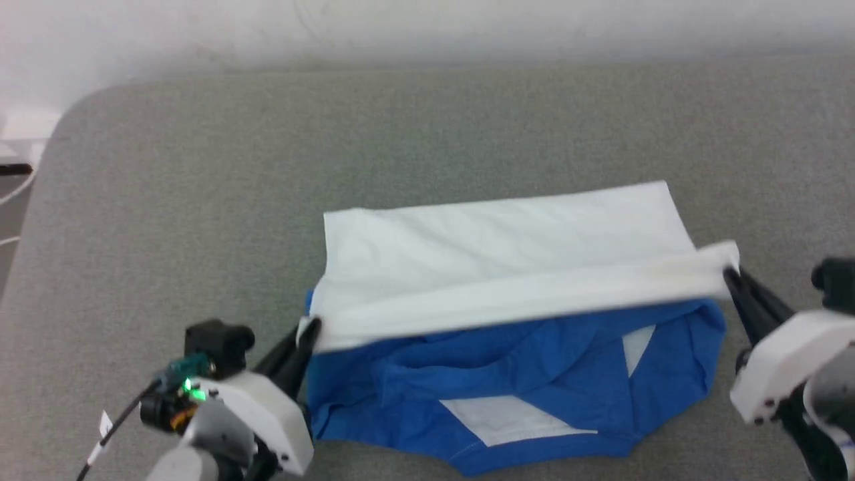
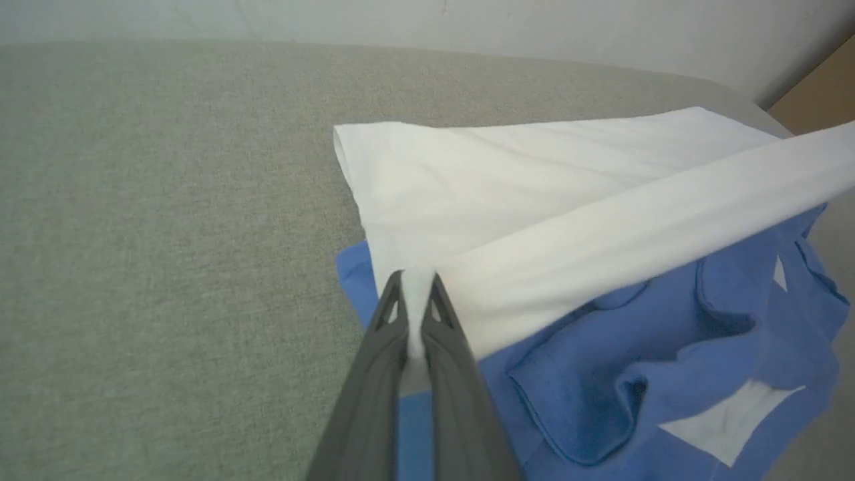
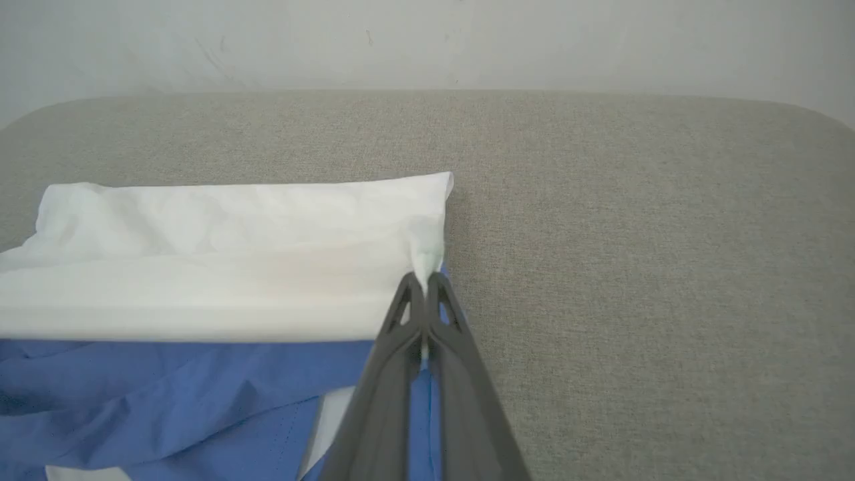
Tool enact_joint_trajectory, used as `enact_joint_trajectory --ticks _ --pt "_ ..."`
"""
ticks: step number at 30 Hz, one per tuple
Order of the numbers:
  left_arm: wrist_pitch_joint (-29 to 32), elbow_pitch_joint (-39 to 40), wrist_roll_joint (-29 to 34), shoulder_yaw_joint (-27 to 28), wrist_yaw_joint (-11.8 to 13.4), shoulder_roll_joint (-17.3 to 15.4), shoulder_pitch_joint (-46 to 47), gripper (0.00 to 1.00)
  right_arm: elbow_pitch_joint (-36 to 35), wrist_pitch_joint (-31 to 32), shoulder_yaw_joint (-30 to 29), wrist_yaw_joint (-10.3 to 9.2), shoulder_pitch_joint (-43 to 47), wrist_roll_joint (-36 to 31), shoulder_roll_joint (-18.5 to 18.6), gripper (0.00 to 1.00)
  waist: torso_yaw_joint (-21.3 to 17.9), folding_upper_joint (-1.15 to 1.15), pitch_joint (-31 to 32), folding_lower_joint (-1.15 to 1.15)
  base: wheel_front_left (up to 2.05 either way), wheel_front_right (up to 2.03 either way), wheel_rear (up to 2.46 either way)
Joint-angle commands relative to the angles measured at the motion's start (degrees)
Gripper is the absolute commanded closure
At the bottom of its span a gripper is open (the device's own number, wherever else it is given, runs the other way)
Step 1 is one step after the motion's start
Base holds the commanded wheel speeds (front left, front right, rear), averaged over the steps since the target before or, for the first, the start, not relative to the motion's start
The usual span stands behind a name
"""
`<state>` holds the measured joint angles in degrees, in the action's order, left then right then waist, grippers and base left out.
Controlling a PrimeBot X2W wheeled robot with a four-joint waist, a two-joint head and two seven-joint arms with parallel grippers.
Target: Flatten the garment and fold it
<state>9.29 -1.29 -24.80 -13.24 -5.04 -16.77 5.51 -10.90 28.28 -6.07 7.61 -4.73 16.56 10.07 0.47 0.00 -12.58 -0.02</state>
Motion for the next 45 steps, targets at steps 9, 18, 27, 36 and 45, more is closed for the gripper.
enact_joint_trajectory --ticks 9,18,27,36,45 --pt "2.2 -0.6 -2.8 -0.8 0.0 -0.3 -8.4 1.0 -5.4 7.0 -4.6 -0.12 12.1 -3.9 -4.8 1.0 1.2 0.0 2.9 0.02 0.0 0.0 0.0" --pt "1.2 -6.5 -2.3 -3.8 -0.6 0.3 -8.5 1.0 2.8 5.2 -3.1 -0.12 14.0 -4.8 -6.7 1.0 1.1 0.0 2.9 0.02 0.0 0.0 0.0" --pt "-1.0 -9.9 -1.6 -4.5 0.6 1.4 -8.7 0.0 8.5 1.5 -4.1 -0.12 14.0 -4.1 -7.1 0.0 1.4 0.0 5.0 0.02 0.0 0.0 0.0" --pt "-15.0 -7.3 1.5 -0.7 4.6 2.5 -6.7 0.0 7.5 -10.1 -5.5 -0.12 13.0 1.2 -7.2 0.0 1.1 0.0 7.0 0.02 0.0 0.0 0.0" --pt "-24.2 -6.9 7.7 4.9 9.7 4.6 -0.5 0.0 14.6 -19.0 -4.7 -0.12 4.9 -1.5 -7.2 0.0 0.7 0.0 7.2 0.02 0.0 0.0 0.0"
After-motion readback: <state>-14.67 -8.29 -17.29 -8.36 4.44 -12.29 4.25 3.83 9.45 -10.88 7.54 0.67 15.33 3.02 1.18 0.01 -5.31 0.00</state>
